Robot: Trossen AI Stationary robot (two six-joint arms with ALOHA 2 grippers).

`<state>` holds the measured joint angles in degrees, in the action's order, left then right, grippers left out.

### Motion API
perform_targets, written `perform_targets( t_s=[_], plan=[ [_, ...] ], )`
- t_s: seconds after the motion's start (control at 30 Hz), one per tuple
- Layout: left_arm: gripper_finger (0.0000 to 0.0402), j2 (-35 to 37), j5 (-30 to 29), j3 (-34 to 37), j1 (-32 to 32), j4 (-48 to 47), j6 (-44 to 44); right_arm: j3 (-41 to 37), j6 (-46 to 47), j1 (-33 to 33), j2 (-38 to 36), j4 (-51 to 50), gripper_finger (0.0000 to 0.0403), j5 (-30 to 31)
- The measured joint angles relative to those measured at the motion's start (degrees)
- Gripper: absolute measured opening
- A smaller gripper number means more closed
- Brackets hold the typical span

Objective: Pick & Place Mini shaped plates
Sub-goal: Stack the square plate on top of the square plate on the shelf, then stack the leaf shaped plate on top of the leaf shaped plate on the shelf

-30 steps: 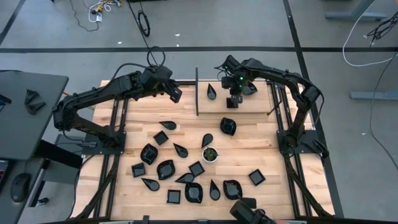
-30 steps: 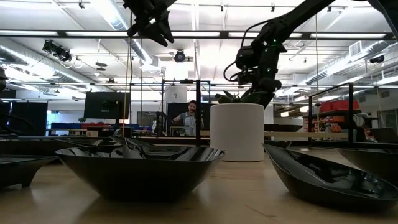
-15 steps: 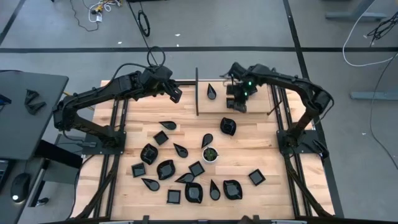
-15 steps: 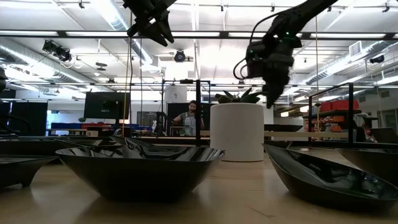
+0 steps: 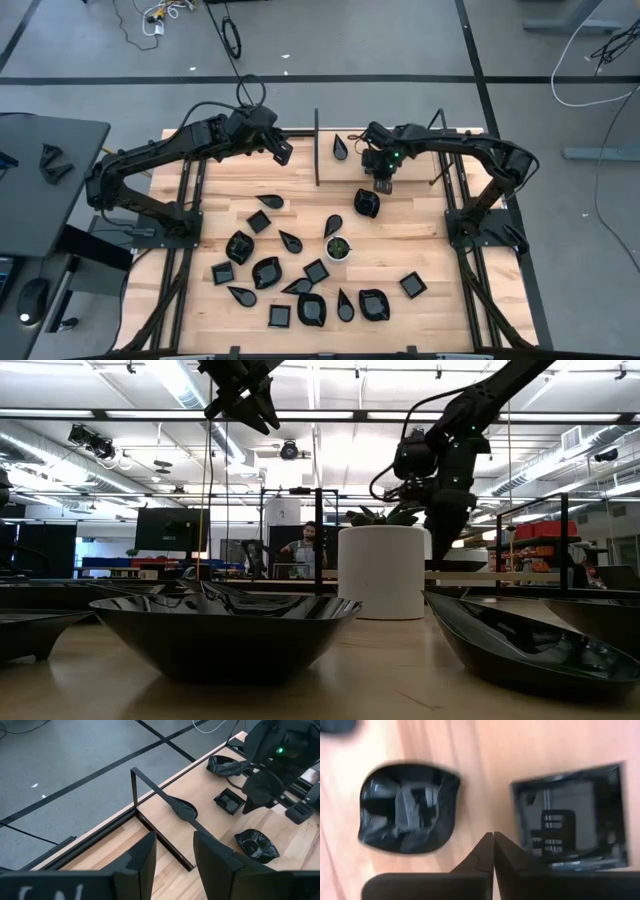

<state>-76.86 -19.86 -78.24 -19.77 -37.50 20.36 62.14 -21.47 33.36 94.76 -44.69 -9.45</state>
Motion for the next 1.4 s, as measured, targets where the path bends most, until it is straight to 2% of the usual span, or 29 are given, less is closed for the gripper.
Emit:
perform_targets(
  t_s=[0.23, 0.4, 0.7, 0.83, 0.97, 1.07, 1.2, 1.4],
  plan=[
    [0.0135, 0.00, 0.00, 0.00, 0.00, 0.00, 0.00, 0.07, 0.95, 0.00, 0.00, 5.24, 0.0006, 1.62],
    [0.0135, 0.00, 0.00, 0.00, 0.00, 0.00, 0.00, 0.07, 3.64, 0.00, -0.12, 5.49, 0.0012, 2.65],
    [0.0135, 0.00, 0.52, 0.00, 0.00, -0.04, 0.02, -0.74, 12.27, -2.25, -8.60, -2.33, 0.0013, -9.22],
    [0.0135, 0.00, 0.59, 0.00, 0.02, -0.07, 0.02, -6.59, 15.76, -3.88, -13.95, -2.37, 0.0013, -13.89],
    [0.0135, 0.00, 0.61, 0.00, 0.02, -0.13, 0.02, -14.21, 18.53, -6.50, -17.90, 0.92, 0.0018, -14.15],
    [0.0135, 0.00, 0.60, 0.00, 0.02, -0.11, 0.01, -17.74, 20.00, -9.04, -18.34, 3.21, 0.0036, -14.50],
    [0.0135, 0.00, 1.32, 0.00, 0.02, -0.13, 0.02, -19.54, 19.53, -13.81, -18.32, 10.23, 0.0081, -14.65],
    [0.0135, 0.00, 4.24, 0.00, 0.02, -0.20, 0.45, -20.99, 15.30, -20.49, -18.32, 23.92, 0.0139, -6.24]
  ],
)
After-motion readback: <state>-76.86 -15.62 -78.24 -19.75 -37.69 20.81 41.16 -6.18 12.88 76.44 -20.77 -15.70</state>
